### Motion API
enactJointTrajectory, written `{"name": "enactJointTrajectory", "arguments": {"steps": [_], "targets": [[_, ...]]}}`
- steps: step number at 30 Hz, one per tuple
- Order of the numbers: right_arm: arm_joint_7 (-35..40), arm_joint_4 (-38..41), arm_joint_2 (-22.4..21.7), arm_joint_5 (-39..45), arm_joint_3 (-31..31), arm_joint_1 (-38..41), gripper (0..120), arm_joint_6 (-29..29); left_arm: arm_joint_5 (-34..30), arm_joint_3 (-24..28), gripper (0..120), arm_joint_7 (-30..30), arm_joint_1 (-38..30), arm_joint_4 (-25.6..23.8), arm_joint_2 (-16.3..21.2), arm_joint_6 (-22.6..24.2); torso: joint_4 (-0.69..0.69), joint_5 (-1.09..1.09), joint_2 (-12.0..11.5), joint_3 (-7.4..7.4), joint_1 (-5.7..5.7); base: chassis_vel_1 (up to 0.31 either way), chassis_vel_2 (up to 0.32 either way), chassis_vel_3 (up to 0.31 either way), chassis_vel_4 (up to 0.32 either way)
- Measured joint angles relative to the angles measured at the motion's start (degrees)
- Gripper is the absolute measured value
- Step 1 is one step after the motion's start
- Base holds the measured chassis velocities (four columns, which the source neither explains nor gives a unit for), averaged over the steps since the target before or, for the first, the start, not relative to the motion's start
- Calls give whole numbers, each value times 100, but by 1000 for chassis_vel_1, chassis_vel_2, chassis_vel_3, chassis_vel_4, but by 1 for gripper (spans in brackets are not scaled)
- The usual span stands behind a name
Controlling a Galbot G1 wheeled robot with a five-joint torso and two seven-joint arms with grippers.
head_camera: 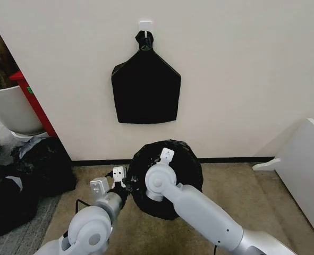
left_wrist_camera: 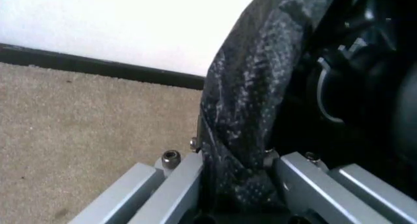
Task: Place the garbage bag over the trash bin.
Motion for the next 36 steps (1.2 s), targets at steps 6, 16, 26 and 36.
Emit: {"name": "enactJointTrajectory", "arguments": {"steps": [6,16,26,36], "targets": [[-19,97,-46,-40,-36,-53,0,-1,-54,17,0,-18,-92,27,-12,3,0,0,0,0,0,0,0,0,0],[65,327,-82,58,-291,-121,0,5,-408,26,0,-230,-407,180,-75,3,0,0,0,0,0,0,0,0,0],[-108,-61,-80,-192,-189,-249,0,-48,-495,18,0,-232,-426,109,-50,2,0,0,0,0,0,0,0,0,0],[183,1048,-350,181,-545,-136,0,1,-628,40,0,-343,-558,299,-120,8,0,1,1,0,0,0,0,0,0]]}}
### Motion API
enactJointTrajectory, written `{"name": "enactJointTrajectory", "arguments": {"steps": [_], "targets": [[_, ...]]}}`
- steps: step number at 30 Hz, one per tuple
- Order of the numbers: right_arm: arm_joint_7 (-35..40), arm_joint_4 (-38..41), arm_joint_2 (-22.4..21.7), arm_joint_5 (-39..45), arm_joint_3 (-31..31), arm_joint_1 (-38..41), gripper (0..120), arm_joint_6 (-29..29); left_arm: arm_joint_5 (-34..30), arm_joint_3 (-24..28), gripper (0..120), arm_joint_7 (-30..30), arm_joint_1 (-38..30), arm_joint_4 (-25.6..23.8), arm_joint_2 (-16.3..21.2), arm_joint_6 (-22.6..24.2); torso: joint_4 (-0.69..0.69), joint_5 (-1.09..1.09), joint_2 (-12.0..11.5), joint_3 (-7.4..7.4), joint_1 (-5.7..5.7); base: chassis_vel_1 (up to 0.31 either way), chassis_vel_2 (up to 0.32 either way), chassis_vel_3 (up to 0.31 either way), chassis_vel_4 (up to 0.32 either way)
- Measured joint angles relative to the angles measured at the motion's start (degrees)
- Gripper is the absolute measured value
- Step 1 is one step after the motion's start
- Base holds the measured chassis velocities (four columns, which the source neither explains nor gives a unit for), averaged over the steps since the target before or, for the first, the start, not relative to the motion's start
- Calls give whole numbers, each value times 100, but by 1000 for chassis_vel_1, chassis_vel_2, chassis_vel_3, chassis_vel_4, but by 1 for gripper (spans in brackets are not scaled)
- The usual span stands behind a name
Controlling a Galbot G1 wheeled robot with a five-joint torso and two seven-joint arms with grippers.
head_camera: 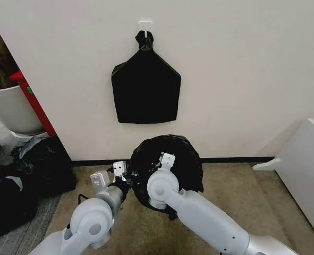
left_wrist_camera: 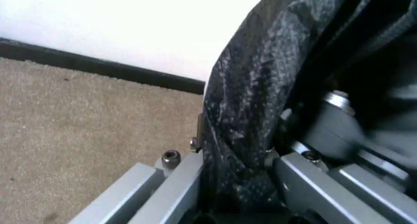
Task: Place the garbage bag over the trash bin.
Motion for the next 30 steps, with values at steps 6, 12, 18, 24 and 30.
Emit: {"name": "enactJointTrajectory", "arguments": {"steps": [6,12,18,24,30], "targets": [[19,470,-97,29,-150,29,0,-41,-112,-15,0,-21,-114,210,-40,0,1,0,0,0,0,0,0,0,0],[-210,1275,-593,211,-23,129,0,-331,-361,-113,0,-91,-284,588,-143,-23,1,0,0,1,0,0,0,0,0],[-1563,2485,-1436,714,851,-71,0,-585,-930,-192,0,-502,-511,739,-236,-24,1,-1,0,0,0,0,0,0,0],[-4098,3178,-2672,1094,2530,-903,0,-842,-1628,-243,0,-760,-730,811,-260,-26,-2,3,0,0,0,0,0,0,0],[-5212,3053,-3271,1030,3622,-1709,11,-778,-2384,-329,0,-815,-795,980,-222,41,0,2,0,0,0,0,0,0,0]]}}
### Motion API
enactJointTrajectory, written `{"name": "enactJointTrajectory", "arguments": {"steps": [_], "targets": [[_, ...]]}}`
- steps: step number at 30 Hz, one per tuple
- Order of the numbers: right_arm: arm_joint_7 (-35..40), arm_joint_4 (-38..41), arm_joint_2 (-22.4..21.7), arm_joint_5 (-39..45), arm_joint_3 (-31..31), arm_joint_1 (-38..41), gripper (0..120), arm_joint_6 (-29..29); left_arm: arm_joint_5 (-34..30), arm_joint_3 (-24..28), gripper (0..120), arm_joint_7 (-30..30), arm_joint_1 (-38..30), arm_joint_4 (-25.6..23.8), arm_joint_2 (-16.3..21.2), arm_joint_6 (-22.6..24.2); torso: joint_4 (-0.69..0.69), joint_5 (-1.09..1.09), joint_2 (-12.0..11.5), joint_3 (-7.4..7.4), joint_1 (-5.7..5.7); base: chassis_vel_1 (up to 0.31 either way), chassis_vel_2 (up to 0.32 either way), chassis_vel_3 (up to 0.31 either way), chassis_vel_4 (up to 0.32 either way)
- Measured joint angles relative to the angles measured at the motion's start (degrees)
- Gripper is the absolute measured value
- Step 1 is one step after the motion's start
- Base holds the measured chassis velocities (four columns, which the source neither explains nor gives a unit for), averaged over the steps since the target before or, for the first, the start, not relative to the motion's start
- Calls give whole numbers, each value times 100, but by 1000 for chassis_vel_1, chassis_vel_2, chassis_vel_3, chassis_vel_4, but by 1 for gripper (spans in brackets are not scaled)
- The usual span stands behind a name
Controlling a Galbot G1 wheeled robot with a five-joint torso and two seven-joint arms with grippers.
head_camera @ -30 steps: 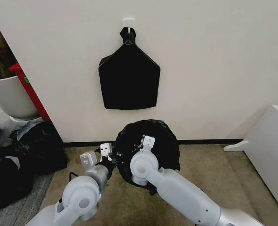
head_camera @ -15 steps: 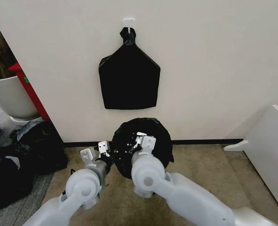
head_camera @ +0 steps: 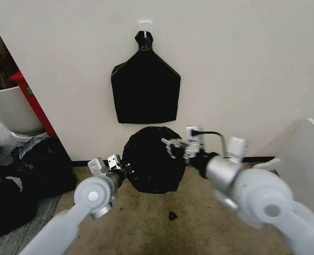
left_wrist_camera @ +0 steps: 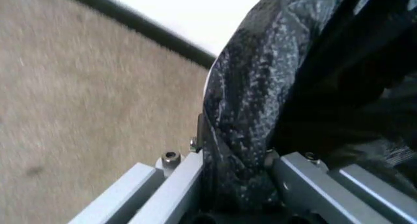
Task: Place the garbage bag over the trash bin.
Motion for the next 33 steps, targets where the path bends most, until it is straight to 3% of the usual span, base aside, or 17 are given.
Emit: {"name": "enactJointTrajectory", "arguments": {"steps": [2,5,6,8,11,16,18,24,33], "targets": [[-110,-104,38,266,492,-233,20,22,-465,-49,0,-59,-17,72,27,13,3,0,0,0,0,0,0,0,0],[-1050,-360,97,541,1608,-953,33,-68,-1164,-107,0,-302,-92,191,69,-12,3,-1,0,0,0,0,0,0,0],[-1050,-360,97,541,1608,-953,33,-68,-1164,-107,0,-302,-92,191,69,-12,3,-1,0,0,0,0,0,0,0],[-1837,-549,185,571,2260,-1687,41,-286,-1685,-144,0,-414,-116,275,94,-17,0,1,0,0,0,0,0,0,0],[-2426,-627,391,368,2694,-2517,52,-378,-2284,-204,0,-551,-160,374,88,-17,-2,-1,0,0,0,0,0,0,0],[-2652,-691,695,1,2743,-3128,66,-373,-2865,-387,0,-642,-224,466,59,58,-1,0,0,0,0,0,0,0,0],[-2641,-742,1005,-268,2627,-3464,77,-325,-3205,-536,0,-710,-288,559,12,193,0,0,0,-1,0,0,0,0,0],[-2336,-537,1617,-172,2527,-3953,98,-376,-3547,-675,0,-887,-492,863,-52,309,0,-3,-1,-1,0,0,0,0,0],[-2124,-452,2095,-912,1851,-3936,100,-235,-3626,-599,0,-987,-685,1026,-119,390,0,-3,-1,0,0,0,0,0,0]]}}
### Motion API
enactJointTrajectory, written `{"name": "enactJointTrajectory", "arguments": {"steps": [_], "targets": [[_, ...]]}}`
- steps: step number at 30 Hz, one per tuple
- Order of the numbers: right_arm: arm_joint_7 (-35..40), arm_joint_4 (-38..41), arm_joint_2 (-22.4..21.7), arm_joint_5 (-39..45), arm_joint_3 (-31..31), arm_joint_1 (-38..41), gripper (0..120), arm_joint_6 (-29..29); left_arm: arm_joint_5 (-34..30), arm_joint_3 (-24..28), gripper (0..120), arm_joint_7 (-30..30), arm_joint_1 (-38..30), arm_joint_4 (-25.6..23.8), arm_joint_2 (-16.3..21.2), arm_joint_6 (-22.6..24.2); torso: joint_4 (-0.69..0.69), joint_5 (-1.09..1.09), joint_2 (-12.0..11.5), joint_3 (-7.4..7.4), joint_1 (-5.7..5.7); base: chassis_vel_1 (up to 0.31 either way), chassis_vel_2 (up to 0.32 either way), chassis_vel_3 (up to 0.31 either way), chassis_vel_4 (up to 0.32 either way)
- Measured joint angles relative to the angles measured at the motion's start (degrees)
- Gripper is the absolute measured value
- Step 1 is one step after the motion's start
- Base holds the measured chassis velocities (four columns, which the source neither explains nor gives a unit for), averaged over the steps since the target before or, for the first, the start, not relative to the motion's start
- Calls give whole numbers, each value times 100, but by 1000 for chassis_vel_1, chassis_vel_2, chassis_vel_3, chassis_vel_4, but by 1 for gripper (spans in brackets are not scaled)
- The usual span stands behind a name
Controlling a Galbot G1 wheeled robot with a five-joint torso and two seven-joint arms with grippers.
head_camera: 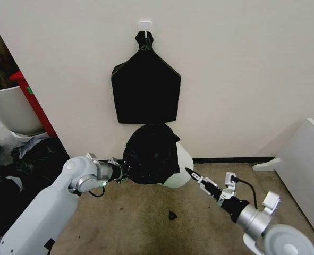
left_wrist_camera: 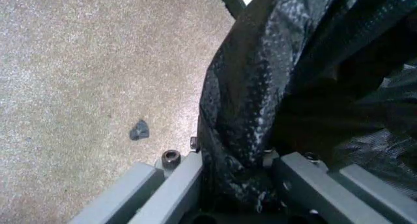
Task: Place the garbage bag over the trash bin.
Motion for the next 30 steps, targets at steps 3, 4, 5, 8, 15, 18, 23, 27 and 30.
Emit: {"name": "enactJointTrajectory", "arguments": {"steps": [3,4,5,8,15,18,23,27,30], "targets": [[135,0,68,-304,-263,140,100,111,0,26,0,-4,-9,0,-18,1,0,0,0,0,0,0,0,0,0],[274,-12,106,-501,-427,249,100,144,2,36,0,-7,-12,-1,-27,2,0,0,0,0,0,0,0,0,0],[411,-29,133,-637,-572,346,100,171,5,44,0,-14,-15,-3,-36,2,1,0,0,0,0,0,0,0,0],[717,-43,167,-823,-894,516,100,204,13,50,0,-24,-19,-12,-41,2,1,1,0,0,0,0,0,0,0],[1098,-125,221,-1024,-1270,652,100,241,25,26,0,-25,-19,-93,8,2,0,1,0,0,0,0,0,0,0],[1126,-214,232,-1031,-1278,659,100,261,24,22,0,-23,-16,-140,18,2,0,0,0,0,0,0,0,0,0],[1129,-433,261,-1043,-1204,670,100,304,28,36,0,-18,-5,-182,6,-6,0,1,0,0,0,0,0,0,0],[1033,-699,257,-1037,-972,638,100,321,30,41,0,-13,7,-199,15,-12,0,1,0,0,0,0,0,0,0],[924,-844,245,-1030,-837,623,100,321,30,41,0,-9,13,-204,27,-12,0,1,0,0,0,0,0,0,0]]}}
